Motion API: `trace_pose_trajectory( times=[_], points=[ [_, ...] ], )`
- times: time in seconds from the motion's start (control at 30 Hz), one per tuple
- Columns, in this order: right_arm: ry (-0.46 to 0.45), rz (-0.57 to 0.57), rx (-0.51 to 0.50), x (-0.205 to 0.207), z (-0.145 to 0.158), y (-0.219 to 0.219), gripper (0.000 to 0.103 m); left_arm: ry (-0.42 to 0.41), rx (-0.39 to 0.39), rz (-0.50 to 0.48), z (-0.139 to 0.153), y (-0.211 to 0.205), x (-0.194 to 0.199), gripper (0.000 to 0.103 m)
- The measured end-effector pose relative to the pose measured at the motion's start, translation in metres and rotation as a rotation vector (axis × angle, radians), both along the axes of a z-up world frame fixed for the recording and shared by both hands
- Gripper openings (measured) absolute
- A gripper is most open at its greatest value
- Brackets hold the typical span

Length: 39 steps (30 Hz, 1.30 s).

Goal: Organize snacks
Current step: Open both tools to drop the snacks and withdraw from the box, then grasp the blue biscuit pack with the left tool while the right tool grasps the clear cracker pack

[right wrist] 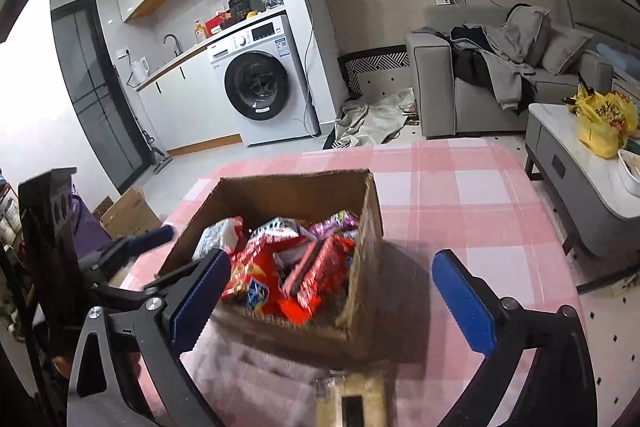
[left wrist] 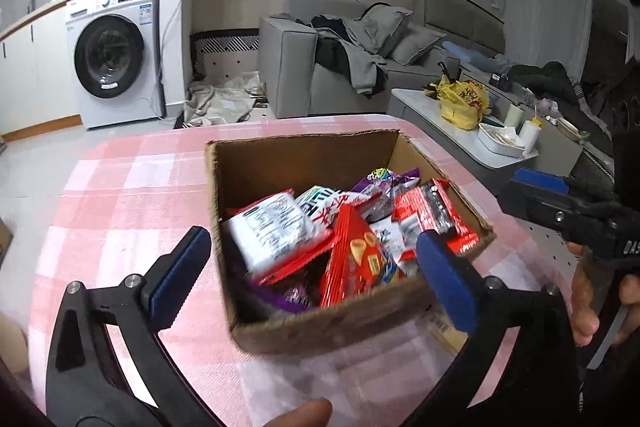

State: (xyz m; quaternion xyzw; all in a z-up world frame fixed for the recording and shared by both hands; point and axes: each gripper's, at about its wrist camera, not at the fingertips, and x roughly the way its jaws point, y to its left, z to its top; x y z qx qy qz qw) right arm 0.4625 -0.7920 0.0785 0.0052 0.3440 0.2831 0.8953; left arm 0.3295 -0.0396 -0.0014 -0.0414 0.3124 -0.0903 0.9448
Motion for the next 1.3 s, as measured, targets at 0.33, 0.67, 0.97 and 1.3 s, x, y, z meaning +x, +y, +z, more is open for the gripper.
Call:
trace_pose_trajectory(
  times=[0.33,0.67,0.97,1.3],
  points=[
    [0.027,0.000,0.022,-0.036,-0.006,-0.027,0.103,-0.014,0.027,0.031,0.015,0.014,-0.084,0.102],
    [0.044,0.017,-0.057,-0.061,-0.023,-0.025,0.103,0.000,0.062,0.021,0.005,0.017,-0.150,0.102],
    [0.079,0.010,-0.086,-0.070,-0.040,-0.033,0.103,0.043,0.081,0.009,-0.009,0.008,-0.161,0.102],
    [0.119,0.018,-0.139,-0.088,-0.067,-0.039,0.103,0.099,0.095,0.039,-0.035,0.007,-0.171,0.102]
  ],
)
